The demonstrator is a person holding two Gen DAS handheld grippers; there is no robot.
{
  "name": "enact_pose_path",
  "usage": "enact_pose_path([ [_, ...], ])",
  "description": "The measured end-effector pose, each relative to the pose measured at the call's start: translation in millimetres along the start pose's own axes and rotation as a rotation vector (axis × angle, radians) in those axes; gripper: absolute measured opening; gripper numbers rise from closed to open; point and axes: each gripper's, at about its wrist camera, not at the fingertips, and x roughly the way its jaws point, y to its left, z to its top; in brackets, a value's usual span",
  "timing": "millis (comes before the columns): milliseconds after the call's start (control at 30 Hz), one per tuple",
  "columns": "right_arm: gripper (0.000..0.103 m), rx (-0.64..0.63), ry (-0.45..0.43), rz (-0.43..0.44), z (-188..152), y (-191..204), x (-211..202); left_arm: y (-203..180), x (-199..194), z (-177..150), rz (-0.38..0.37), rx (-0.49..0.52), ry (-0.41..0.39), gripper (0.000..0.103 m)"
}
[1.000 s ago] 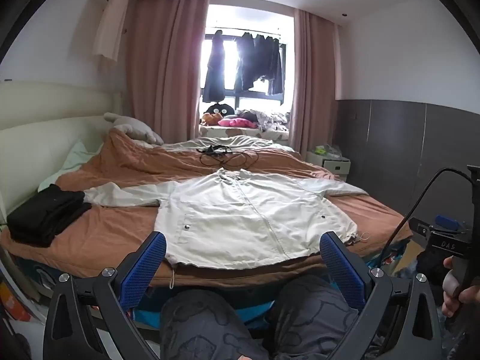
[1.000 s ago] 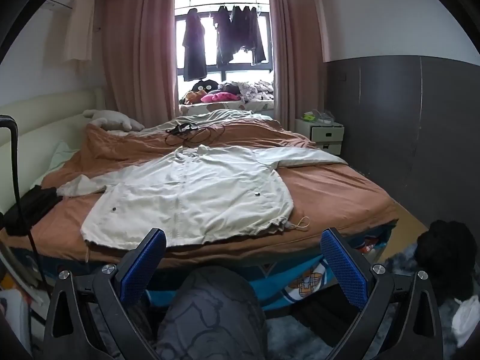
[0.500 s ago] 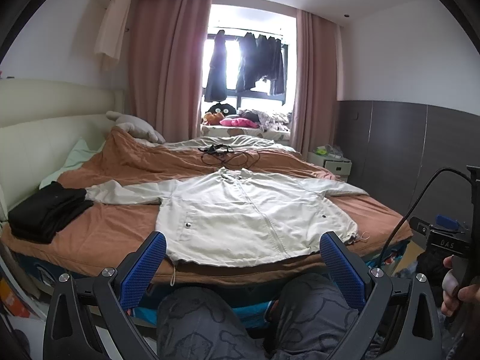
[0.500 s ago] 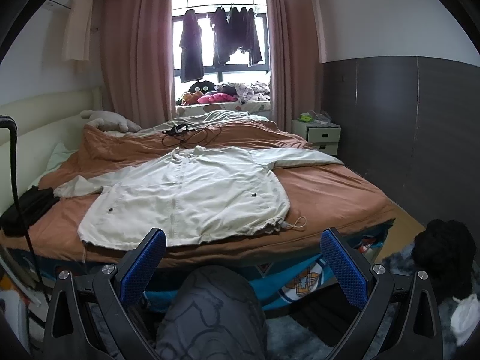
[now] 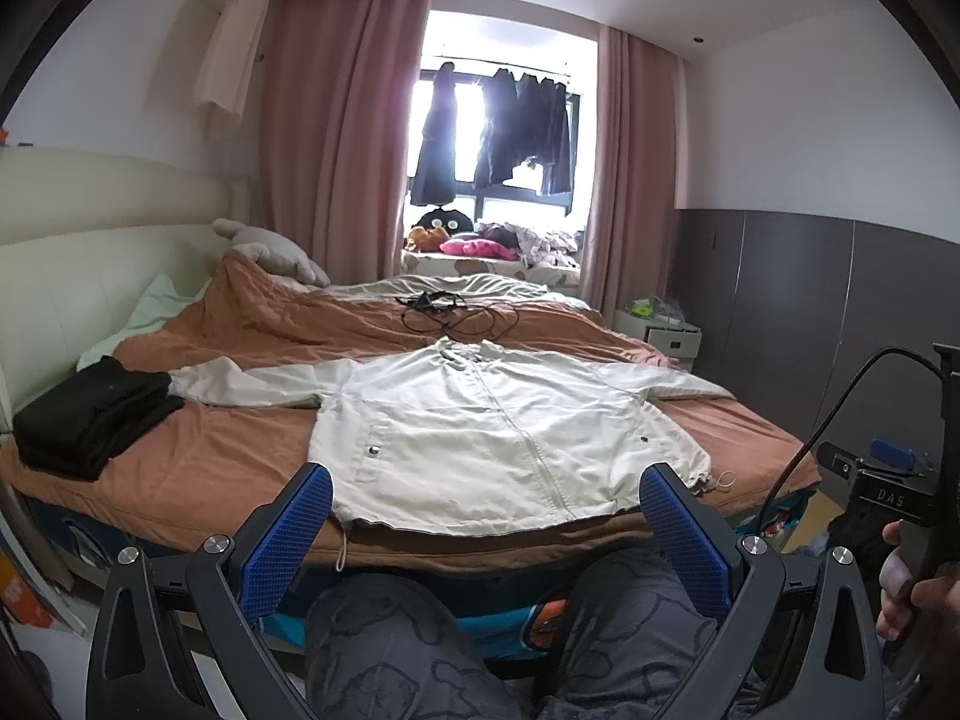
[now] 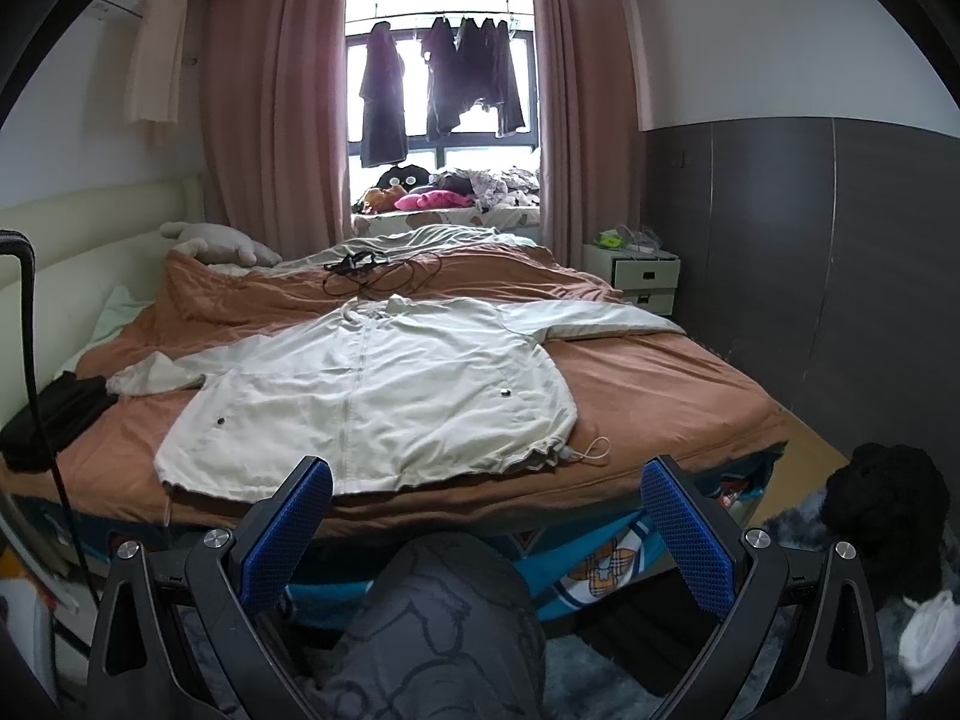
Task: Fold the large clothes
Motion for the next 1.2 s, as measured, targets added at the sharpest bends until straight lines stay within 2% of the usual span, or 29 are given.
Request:
enact_pose_path([
  [1200,0.103,-0.003,-0.008,-0.005,-1.7,2.3,-2.7,1.1,-5.9,-1.5,-0.001,-0.009,0.007,0.103],
])
